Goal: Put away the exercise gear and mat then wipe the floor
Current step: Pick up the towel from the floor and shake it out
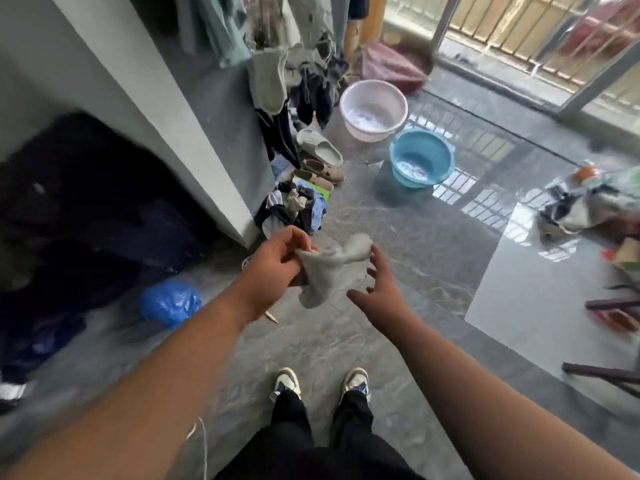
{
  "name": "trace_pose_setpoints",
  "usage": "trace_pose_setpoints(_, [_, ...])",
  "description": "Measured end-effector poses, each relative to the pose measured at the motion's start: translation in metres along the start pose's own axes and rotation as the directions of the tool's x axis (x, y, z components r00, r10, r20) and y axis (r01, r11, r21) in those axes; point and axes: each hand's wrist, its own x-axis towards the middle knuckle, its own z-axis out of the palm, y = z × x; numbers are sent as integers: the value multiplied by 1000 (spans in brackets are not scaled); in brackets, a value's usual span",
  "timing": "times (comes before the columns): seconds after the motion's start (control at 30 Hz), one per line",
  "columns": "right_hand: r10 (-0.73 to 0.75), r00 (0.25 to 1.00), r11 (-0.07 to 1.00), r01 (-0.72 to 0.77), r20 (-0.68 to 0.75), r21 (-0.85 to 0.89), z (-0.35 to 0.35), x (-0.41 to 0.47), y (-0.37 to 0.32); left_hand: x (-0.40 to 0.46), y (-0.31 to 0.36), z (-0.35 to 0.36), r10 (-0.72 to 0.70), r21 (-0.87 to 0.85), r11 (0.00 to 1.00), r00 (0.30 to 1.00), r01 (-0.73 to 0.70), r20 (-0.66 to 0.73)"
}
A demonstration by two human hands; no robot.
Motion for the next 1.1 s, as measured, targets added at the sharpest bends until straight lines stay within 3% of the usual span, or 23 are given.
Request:
trace_pose_setpoints(0.13, [-79,990,994,87,-114,67,-28,-36,-48,-27,62,24,16,15,1000,998,-17,63])
trace_pose_setpoints(0.27, [-135,948,991,131,-290,-33,-52,-61,-65,-28,90,43,13,4,1000,996,-13,83])
trace_pose_setpoints(0.33, [-99,928,989,131,-360,65,-62,-74,-65,-22,97,49,-10,-22,1000,994,13,108])
trace_pose_setpoints(0.4, [-50,929,966,139,-368,219,-70,-85,-68,-15,105,55,-48,-57,997,986,57,159])
trace_pose_setpoints(0.57, [45,979,932,30,-199,361,-80,-90,-72,-7,123,75,-75,-16,996,917,88,392])
trace_pose_setpoints(0.67, [58,941,960,38,-334,276,-85,-89,-72,4,130,87,-117,65,993,889,98,443])
trace_pose_setpoints(0.73, [62,894,979,31,-444,200,-99,-92,-70,12,134,96,-141,132,987,906,96,399])
trace_pose_setpoints(0.8, [69,856,970,62,-512,234,-121,-101,-68,23,133,110,-151,183,978,948,102,281])
trace_pose_setpoints(0.9, [55,843,963,96,-535,250,-165,-111,-57,33,132,140,-50,315,949,985,-5,167])
trace_pose_setpoints(0.97, [23,840,965,122,-542,230,-195,-117,-49,40,127,165,11,393,917,990,-66,141])
trace_pose_setpoints(1.1, [-17,817,957,180,-577,227,-262,-131,-35,64,121,224,-30,519,854,992,-40,125])
